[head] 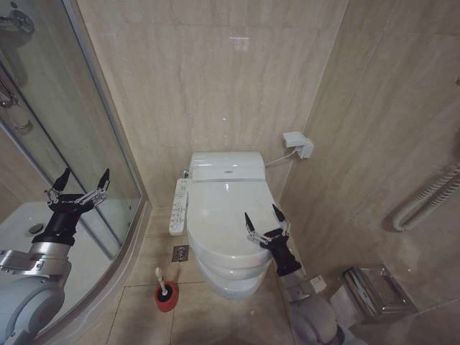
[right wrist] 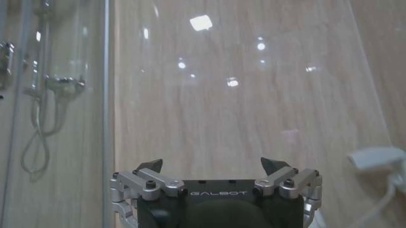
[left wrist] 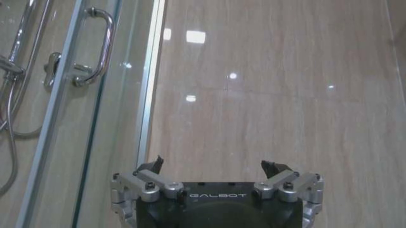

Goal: Open the toilet lid, clean the toilet bowl with a toilet brush, close the toilet lid, and flush.

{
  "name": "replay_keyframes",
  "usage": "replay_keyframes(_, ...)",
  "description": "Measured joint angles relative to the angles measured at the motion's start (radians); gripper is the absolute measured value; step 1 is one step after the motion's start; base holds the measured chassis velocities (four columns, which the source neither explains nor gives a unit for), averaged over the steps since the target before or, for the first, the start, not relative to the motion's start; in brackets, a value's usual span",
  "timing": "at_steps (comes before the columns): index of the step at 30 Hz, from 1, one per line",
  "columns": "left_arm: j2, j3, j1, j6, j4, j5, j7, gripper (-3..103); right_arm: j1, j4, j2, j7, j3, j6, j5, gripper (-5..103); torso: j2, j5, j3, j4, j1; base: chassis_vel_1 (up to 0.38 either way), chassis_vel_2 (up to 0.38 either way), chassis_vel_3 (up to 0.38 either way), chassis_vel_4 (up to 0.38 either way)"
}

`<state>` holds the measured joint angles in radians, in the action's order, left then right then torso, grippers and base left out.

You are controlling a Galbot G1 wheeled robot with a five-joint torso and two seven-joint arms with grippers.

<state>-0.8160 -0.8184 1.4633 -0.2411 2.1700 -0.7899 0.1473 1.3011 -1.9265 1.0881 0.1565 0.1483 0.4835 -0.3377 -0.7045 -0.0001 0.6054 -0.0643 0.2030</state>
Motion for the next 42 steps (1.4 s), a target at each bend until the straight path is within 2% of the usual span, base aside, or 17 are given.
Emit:
replay_keyframes(8,-0.017,0.021,-0.008,0.0,-0.013,0.019,-0.001,100,0.028,0.107,0.024,-0.006,-0.007,0.067,0.042,100,0.0,0.0,0.0,0.0003,0.0,0.0,0.0,0.0,0.0)
replay_keyframes(15,-0.02,0.031,-0.016,0.001,-0.032,0.028,-0.001,100,0.003,0.227,0.064,-0.043,-0.009,0.121,0.057,100,0.0,0.0001,0.0,0.0003,0.0,0.0,0.0,0.0,0.0)
replay_keyframes(21,-0.021,0.02,-0.006,0.001,-0.032,0.029,-0.002,100,-0.007,0.257,0.087,-0.049,-0.001,0.133,0.062,100,0.0,0.0001,0.0,0.0002,0.0,0.0,0.0,0.0,0.0)
replay_keyframes(29,-0.028,0.013,0.009,0.0,-0.029,0.035,-0.004,100,0.021,0.19,0.097,-0.053,0.026,0.133,0.059,100,0.0,0.0001,0.0,0.0004,0.0,0.0,0.0,0.0,0.0)
replay_keyframes(33,-0.029,0.012,0.009,-0.001,-0.043,0.041,-0.004,100,0.054,0.078,0.095,-0.056,0.089,0.123,0.053,100,0.0,0.0001,0.0,0.0002,0.0,0.0,0.0,0.0,0.0)
replay_keyframes(42,-0.023,0.02,-0.018,-0.006,-0.097,0.046,-0.006,100,0.047,-0.015,0.094,-0.055,0.165,0.09,0.016,100,0.0,0.0,0.0,0.0004,0.0,0.0,0.0,0.0,0.0)
